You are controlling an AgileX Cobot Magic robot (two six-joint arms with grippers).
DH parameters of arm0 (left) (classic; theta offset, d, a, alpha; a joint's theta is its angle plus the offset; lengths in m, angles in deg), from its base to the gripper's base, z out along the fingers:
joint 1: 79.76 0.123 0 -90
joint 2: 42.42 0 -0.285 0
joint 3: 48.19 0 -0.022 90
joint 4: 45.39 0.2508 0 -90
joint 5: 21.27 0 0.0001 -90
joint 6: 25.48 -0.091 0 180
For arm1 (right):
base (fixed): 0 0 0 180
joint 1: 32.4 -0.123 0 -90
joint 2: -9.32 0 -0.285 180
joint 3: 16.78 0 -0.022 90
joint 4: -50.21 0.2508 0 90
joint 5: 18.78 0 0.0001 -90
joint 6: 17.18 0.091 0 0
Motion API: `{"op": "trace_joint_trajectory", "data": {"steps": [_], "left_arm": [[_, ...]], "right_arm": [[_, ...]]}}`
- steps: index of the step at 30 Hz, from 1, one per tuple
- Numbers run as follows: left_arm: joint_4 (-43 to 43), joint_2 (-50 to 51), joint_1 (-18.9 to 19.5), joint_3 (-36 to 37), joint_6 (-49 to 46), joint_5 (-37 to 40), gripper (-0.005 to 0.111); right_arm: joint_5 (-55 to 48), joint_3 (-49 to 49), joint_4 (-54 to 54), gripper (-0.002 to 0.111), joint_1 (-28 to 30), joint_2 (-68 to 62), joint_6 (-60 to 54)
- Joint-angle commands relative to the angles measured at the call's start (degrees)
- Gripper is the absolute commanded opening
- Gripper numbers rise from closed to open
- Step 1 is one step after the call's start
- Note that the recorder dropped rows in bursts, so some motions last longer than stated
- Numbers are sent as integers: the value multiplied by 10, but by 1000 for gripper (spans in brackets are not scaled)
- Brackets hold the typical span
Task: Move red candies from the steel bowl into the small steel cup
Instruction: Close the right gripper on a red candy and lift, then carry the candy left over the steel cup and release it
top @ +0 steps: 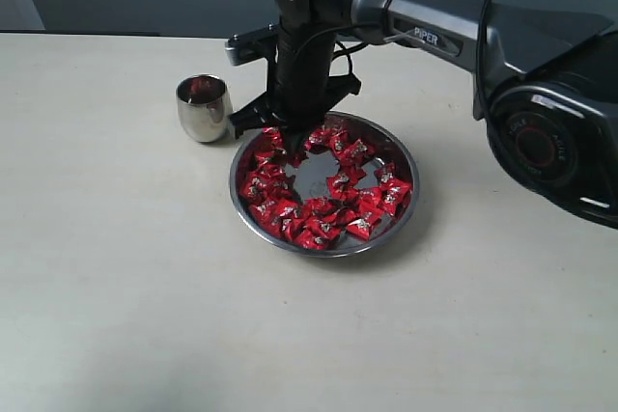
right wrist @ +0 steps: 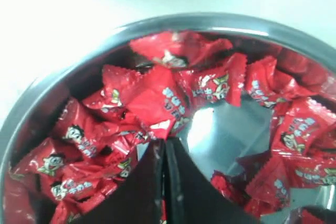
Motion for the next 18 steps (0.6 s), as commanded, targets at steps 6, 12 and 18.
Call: {"op": "trace_joint_trajectory", "data": {"steps": [6, 12, 18], "left_arm": [[-1, -2, -2, -1, 3, -5, 0], [-1, -2, -2, -1, 3, -5, 0], [-1, -2, -2, -1, 3, -5, 0]], "right_arm": [[-11, 1, -6, -1, 3, 22, -4], [46, 1, 38, -1, 2, 41, -47], [184, 1, 142, -1, 2, 42, -112]]}}
